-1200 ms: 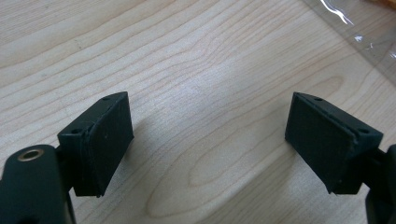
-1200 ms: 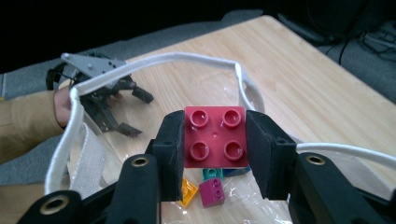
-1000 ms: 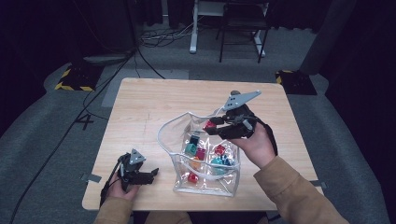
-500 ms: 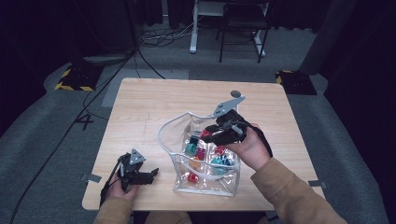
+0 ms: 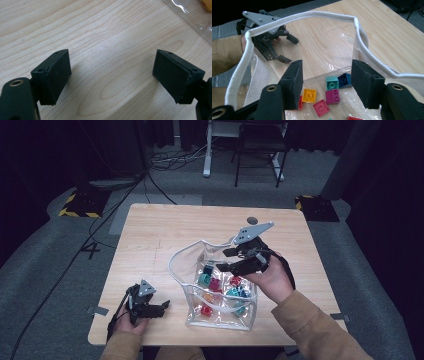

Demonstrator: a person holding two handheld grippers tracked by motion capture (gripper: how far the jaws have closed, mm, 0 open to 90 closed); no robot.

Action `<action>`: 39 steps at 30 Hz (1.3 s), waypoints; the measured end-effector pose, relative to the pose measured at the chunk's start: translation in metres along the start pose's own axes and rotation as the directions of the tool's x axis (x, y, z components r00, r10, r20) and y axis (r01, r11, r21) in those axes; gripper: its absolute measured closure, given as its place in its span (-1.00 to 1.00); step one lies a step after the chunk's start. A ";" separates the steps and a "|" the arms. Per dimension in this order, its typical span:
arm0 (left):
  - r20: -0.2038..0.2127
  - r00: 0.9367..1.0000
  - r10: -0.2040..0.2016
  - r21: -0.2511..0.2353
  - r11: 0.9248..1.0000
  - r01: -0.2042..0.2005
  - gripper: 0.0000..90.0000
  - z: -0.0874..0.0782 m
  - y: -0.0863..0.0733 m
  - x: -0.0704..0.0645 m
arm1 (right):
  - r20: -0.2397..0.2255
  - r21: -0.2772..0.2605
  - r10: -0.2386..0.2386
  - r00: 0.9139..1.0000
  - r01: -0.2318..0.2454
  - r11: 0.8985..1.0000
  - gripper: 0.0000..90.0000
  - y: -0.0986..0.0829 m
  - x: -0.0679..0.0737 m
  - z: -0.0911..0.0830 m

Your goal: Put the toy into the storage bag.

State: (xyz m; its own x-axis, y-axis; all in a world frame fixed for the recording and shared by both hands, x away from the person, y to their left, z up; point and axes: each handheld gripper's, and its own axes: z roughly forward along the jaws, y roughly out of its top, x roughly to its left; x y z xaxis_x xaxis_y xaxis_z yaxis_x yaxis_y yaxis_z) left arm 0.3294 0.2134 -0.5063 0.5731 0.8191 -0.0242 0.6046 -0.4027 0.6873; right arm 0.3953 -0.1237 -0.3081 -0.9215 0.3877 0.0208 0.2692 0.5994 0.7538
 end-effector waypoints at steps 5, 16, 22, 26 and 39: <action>0.000 1.000 0.000 0.000 1.000 0.000 -0.66 0.000 0.000 0.000 | 0.014 -0.023 0.005 1.000 -0.004 1.000 -0.02 -0.001 -0.002 -0.011; 0.001 1.000 -0.002 -0.001 1.000 0.002 -0.66 0.000 0.000 0.000 | 0.065 -0.067 0.040 0.997 -0.035 0.997 0.01 -0.014 -0.011 -0.042; 0.001 1.000 -0.001 0.000 1.000 0.001 -0.66 0.000 0.000 0.000 | 0.108 -0.088 0.077 0.991 -0.068 0.994 0.01 -0.029 -0.020 -0.063; 0.002 1.000 -0.001 0.000 1.000 0.001 -0.66 0.000 0.000 0.000 | 0.138 -0.093 0.110 0.984 -0.098 0.991 0.01 -0.041 -0.029 -0.076; 0.001 1.000 0.000 0.001 1.000 0.000 -0.66 0.000 0.000 0.000 | 0.221 -0.086 0.226 0.949 -0.212 0.973 0.01 -0.089 -0.055 -0.101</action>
State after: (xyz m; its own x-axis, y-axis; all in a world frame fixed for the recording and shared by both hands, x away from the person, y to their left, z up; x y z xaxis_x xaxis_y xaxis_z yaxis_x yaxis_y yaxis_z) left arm 0.3292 0.2135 -0.5063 0.5736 0.8188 -0.0252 0.6050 -0.4026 0.6869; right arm 0.3937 -0.2687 -0.3100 -0.7512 0.6585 0.0449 0.4334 0.4409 0.7860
